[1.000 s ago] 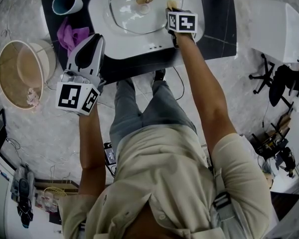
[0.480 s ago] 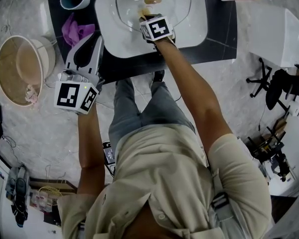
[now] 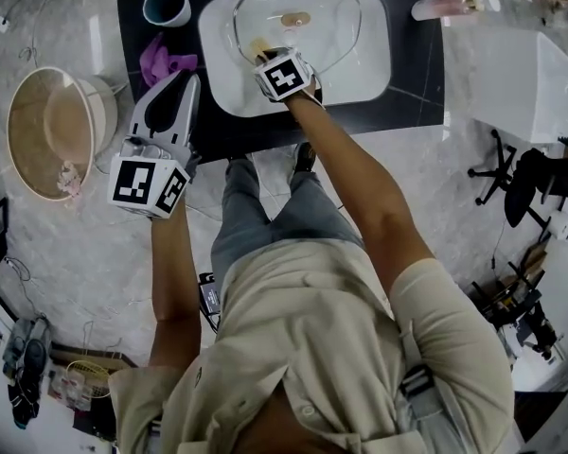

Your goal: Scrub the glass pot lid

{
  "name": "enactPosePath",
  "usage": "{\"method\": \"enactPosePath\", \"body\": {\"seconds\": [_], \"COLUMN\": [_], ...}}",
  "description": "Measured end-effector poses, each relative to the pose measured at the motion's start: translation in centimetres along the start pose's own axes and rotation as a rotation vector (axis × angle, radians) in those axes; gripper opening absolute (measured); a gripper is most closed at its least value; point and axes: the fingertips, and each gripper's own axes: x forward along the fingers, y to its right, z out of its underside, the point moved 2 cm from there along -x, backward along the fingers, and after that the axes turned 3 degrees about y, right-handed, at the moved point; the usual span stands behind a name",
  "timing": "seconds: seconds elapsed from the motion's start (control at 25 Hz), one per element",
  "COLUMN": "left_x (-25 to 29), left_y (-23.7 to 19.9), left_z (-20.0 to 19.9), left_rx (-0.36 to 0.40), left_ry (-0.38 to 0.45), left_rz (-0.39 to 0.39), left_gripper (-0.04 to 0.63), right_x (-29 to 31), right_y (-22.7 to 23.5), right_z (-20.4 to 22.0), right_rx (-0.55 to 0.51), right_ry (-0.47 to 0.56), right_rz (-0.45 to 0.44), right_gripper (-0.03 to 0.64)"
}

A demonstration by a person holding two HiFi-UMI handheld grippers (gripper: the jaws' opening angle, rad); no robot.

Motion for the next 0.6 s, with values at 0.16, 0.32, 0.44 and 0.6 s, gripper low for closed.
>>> {"method": "enactPosePath", "body": {"seconds": [0.16, 0.32, 0.44, 0.6], "left_x": [-0.7, -1.9, -2.7, -3.5], "left_y": [0.9, 3.0, 4.8, 6.7], "left_z": [-1.9, -3.3, -4.7, -7.0], "left_rx": [0.032, 0.051, 0.081, 0.126], "left_ry": [0.025, 0.033, 0.037, 0.06], "left_rz": [-0.004, -0.004, -0.003, -0.005], "left_gripper": [0.026, 0.026, 0.026, 0.026], "right_x": [-3.0, -8.5, -12.7, -19.9], "right_y": [-0.1, -0.5, -0.5, 0.0], "right_z": [-1.6, -3.3, -4.1, -6.8], "right_rx": [0.014, -0.003, 0.007, -0.017], "right_ry": [0.051, 0.144, 0.218, 0.371], "right_rz": [-0.019, -0.026, -0.041, -0.032], "right_gripper": [0.044, 0.043, 0.043, 0.043]}}
